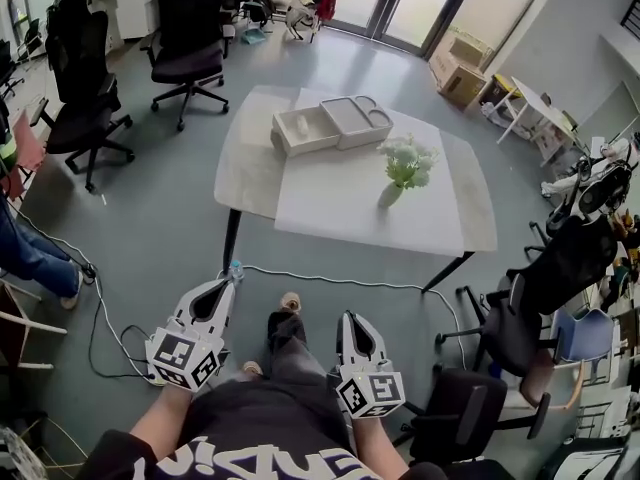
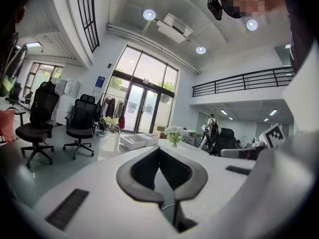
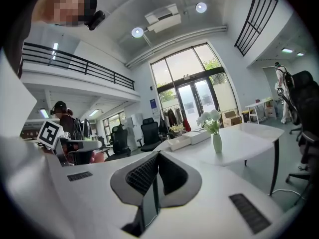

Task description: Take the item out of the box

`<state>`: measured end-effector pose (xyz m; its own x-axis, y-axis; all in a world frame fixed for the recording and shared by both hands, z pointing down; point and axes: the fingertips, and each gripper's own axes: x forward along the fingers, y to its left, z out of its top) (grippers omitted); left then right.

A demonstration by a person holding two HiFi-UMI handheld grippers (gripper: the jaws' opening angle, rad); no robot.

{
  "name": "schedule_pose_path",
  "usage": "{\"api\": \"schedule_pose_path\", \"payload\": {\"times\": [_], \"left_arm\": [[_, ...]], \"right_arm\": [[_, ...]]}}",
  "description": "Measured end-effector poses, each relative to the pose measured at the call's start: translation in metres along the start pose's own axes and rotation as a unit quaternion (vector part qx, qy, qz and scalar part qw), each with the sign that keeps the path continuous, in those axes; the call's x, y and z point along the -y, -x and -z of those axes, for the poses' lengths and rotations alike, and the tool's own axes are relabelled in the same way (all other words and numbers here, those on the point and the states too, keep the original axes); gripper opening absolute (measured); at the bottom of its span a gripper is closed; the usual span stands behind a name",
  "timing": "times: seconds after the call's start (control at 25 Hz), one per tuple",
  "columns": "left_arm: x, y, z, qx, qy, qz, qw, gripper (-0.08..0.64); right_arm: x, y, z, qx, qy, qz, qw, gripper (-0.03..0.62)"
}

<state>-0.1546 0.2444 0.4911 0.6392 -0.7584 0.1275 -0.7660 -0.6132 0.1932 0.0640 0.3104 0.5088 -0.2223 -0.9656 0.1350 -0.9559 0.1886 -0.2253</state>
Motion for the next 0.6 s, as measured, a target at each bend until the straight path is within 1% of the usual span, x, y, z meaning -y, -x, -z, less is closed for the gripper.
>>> {"api": "schedule_pose_path", "payload": {"times": [0.2,0.36,0.6], "left_arm": [[-0.018,-0.027,-0.003,0.0,-0.002,0.003,1.0,0.009],[-0.033,-0.056,-0.008,-0.003,-0.004,0.007,1.0,0.009],[-0.06,-0.12,-0.027,0.006,-0.008,0.014,0.9999,0.009]], "right_arm": [[0.007,-0.028,0.0,-0.001,-0.001,0.001,1.0,0.023],[0.019,-0.061,-0.002,-0.002,-0.005,0.002,1.0,0.023],[0.046,-0.127,-0.025,0.011,0.007,0.004,1.0,0.023]]}}
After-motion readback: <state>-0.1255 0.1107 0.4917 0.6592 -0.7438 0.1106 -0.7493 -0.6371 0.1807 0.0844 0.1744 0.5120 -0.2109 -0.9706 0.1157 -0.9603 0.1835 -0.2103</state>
